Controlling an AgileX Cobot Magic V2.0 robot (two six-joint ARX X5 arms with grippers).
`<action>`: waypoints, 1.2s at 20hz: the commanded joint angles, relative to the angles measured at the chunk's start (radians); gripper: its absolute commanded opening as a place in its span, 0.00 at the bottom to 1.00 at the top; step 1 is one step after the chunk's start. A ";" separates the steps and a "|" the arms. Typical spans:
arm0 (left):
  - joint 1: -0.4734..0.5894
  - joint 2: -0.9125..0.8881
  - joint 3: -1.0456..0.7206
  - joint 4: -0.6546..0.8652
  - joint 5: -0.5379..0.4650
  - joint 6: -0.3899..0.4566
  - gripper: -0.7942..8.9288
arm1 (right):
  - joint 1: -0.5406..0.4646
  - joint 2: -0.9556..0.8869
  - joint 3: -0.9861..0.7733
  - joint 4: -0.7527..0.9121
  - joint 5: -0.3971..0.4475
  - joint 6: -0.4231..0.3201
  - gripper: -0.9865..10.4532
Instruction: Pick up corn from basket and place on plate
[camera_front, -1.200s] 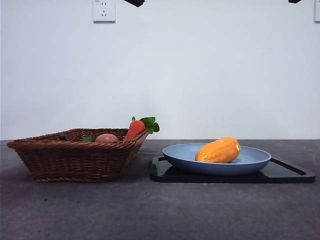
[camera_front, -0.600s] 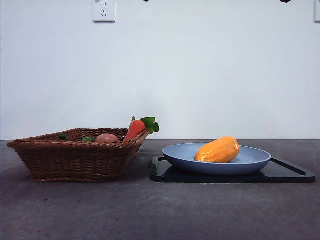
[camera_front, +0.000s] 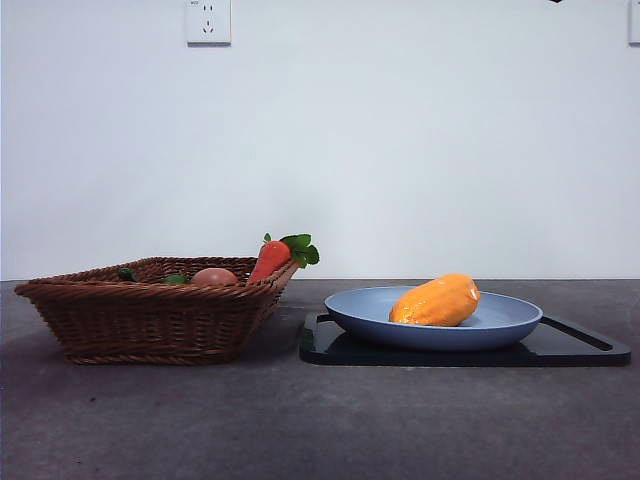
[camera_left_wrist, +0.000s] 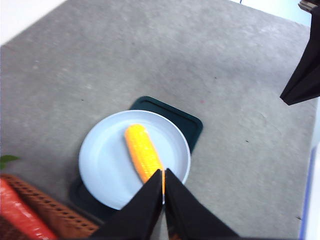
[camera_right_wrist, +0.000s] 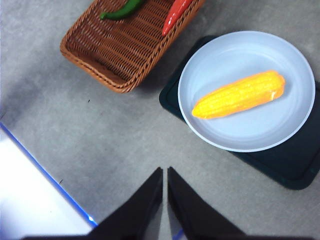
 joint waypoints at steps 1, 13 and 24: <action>0.055 -0.048 0.024 0.017 -0.021 0.007 0.09 | 0.002 0.010 0.018 0.029 0.000 0.002 0.09; 0.493 -0.451 -0.173 0.140 -0.021 0.031 0.09 | 0.002 0.010 0.018 0.087 0.000 0.002 0.09; 0.647 -1.001 -1.048 0.732 -0.127 -0.035 0.09 | 0.002 0.010 0.018 0.096 0.000 0.002 0.09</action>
